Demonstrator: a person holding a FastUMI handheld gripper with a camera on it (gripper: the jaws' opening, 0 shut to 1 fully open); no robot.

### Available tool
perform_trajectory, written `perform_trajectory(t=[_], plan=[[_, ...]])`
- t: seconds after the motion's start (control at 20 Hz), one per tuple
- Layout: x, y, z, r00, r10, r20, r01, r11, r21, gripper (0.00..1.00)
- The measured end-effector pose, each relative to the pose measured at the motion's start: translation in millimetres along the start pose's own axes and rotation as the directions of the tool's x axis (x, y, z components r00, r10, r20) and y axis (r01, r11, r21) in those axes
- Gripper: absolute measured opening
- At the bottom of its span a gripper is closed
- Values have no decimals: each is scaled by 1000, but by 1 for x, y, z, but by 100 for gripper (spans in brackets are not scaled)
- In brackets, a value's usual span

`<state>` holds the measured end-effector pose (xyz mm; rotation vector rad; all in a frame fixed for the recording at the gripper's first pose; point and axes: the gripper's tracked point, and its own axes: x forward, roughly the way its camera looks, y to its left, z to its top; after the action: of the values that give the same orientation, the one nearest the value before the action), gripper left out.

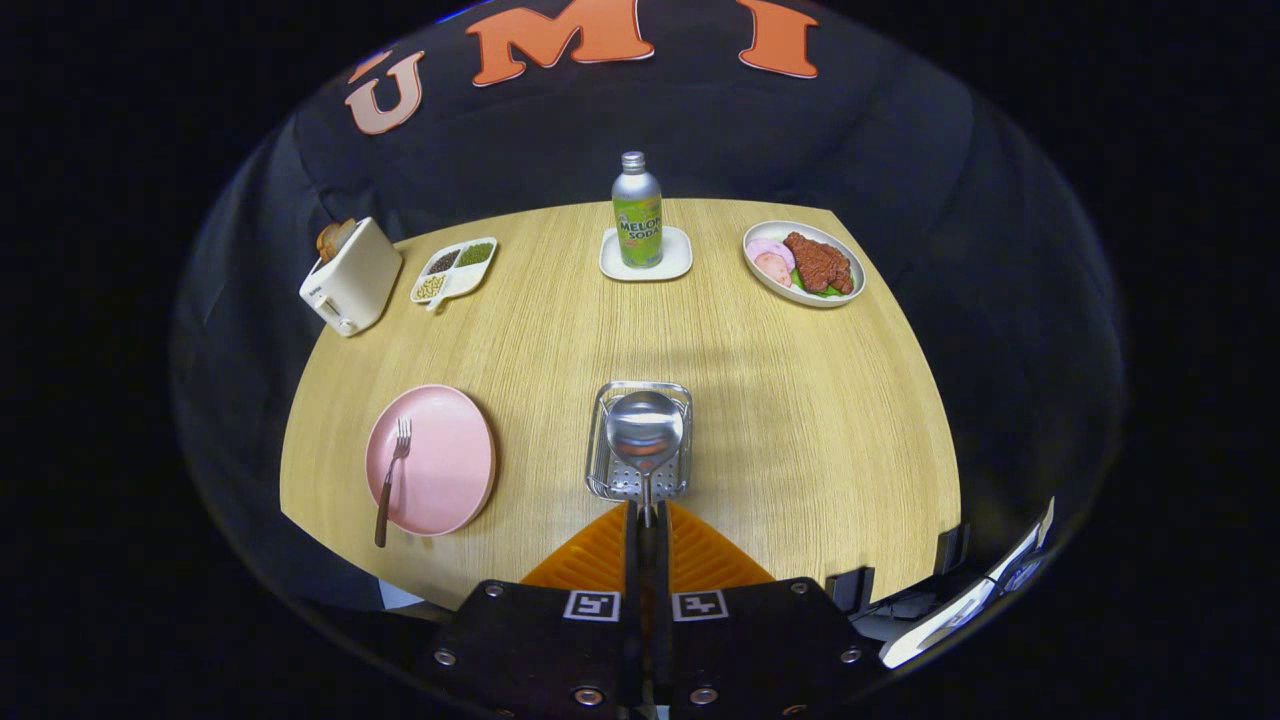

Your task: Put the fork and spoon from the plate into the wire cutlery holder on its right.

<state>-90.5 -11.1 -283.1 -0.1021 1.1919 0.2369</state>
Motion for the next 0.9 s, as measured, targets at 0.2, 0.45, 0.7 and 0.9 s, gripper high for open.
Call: perform_trajectory(t=[0.2, 0.45, 0.7, 0.9], plan=[[12, -1, -3, 999, 7, -49, -6, 1000, 1, 5], [30, 4, -2, 994, 16, -107, -18, 1000, -18, 5], [46, 6, 2, 989, 10, -145, -15, 999, -34, 5], [55, 10, 7, 988, 18, -156, -20, 1000, -13, 7]])
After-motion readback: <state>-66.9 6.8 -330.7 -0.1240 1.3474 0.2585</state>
